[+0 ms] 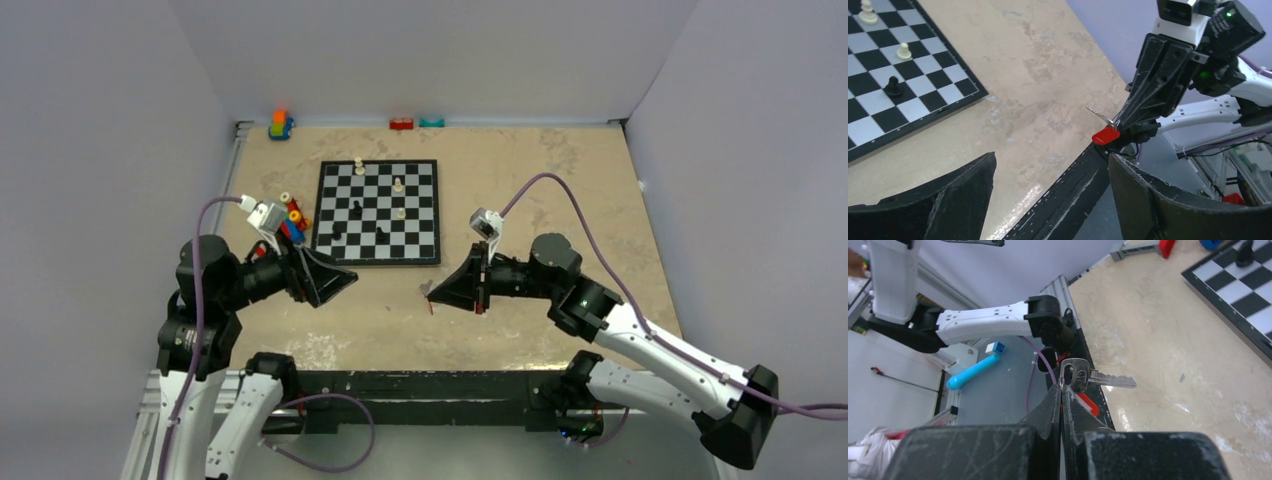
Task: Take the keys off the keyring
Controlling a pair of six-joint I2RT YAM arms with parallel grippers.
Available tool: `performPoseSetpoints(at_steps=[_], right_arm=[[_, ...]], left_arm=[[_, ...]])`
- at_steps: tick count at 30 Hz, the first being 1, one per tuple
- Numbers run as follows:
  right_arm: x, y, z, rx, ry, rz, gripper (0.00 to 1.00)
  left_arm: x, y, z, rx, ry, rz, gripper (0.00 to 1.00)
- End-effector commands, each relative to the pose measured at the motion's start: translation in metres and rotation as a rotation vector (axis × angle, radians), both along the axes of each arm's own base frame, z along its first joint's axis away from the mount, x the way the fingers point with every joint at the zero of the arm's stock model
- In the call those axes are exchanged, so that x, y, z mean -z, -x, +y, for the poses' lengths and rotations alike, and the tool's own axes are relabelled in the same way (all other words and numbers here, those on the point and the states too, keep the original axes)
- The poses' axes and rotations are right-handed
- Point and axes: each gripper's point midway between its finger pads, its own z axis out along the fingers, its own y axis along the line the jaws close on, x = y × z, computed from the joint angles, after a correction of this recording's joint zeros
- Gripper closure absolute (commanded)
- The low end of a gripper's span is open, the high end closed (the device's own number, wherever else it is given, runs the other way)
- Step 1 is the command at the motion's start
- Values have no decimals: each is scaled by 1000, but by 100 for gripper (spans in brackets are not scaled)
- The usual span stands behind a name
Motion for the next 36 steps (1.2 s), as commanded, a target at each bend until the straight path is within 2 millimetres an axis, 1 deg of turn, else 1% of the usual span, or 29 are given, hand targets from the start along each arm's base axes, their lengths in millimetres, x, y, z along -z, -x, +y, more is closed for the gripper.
performPoseSetpoints(at_steps=[1,5,8,9,11,14,17,20,21,23,25,27,28,31,33,36], right_arm=[[-58,21,8,-166,-175,-204,100],[-80,30,11,-235,-243,-256,100],[-101,33,11,-255,-306,-285,100],[-108,32,12,-247,-323,-290,100],[-118,27,13,-212,-345,-285,100],[-134,17,13,-146,-404,-259,100],[-155,16,12,-137,-492,-233,100],[-174,9,11,-97,-560,-205,100],[-181,7,10,-78,-591,-197,100],[-194,-3,5,-18,-659,-161,100],[-205,-20,2,74,-706,-79,100],[-211,-41,0,182,-719,0,100],[-216,-47,-2,217,-730,22,100],[-219,-70,-5,342,-719,123,100],[-221,-78,-9,395,-727,172,100],[-224,-83,-13,422,-745,221,100]], left_arm=[[-41,28,-14,143,75,-139,15],[-52,40,-17,187,89,-194,18],[-61,43,-18,203,111,-212,21],[-63,40,-18,188,120,-201,24],[-66,37,-17,164,128,-195,25],[-77,31,-15,115,161,-194,26],[-98,26,-17,99,247,-188,30],[-117,18,-17,78,312,-215,33],[-121,12,-15,51,319,-217,33],[-126,0,-12,0,324,-208,33],[-132,-14,-8,-61,338,-177,33],[-140,-26,-6,-96,362,-147,35],[-143,-32,-5,-115,379,-123,36],[-152,-47,-5,-145,424,-63,40],[-159,-52,-9,-129,442,-47,43],[-171,-54,-14,-96,466,-56,45]])
